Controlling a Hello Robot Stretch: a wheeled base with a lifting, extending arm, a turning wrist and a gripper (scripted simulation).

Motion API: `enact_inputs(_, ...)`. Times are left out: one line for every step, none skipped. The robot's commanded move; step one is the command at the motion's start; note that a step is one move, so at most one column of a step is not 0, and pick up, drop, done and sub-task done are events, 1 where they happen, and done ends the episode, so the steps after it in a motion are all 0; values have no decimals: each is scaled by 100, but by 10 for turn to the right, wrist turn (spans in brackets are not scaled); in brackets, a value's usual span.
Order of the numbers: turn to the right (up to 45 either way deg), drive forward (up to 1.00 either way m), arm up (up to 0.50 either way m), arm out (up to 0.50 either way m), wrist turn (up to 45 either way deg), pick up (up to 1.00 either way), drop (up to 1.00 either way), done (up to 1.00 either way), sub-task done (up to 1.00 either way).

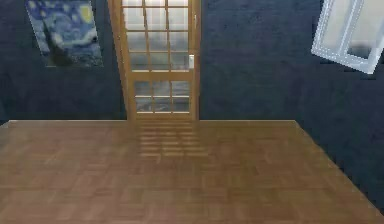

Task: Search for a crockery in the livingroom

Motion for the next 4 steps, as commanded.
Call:
enact_inputs(-450, 0, 0, 0, 0, 0, 0, 0, 0)
enact_inputs(-450, 0, 0, 0, 0, 0, 0, 0, 0)
enact_inputs(-450, 0, 0, 0, 0, 0, 0, 0, 0)
enact_inputs(-420, 0, 0, 0, 0, 0, 0, 0, 0)
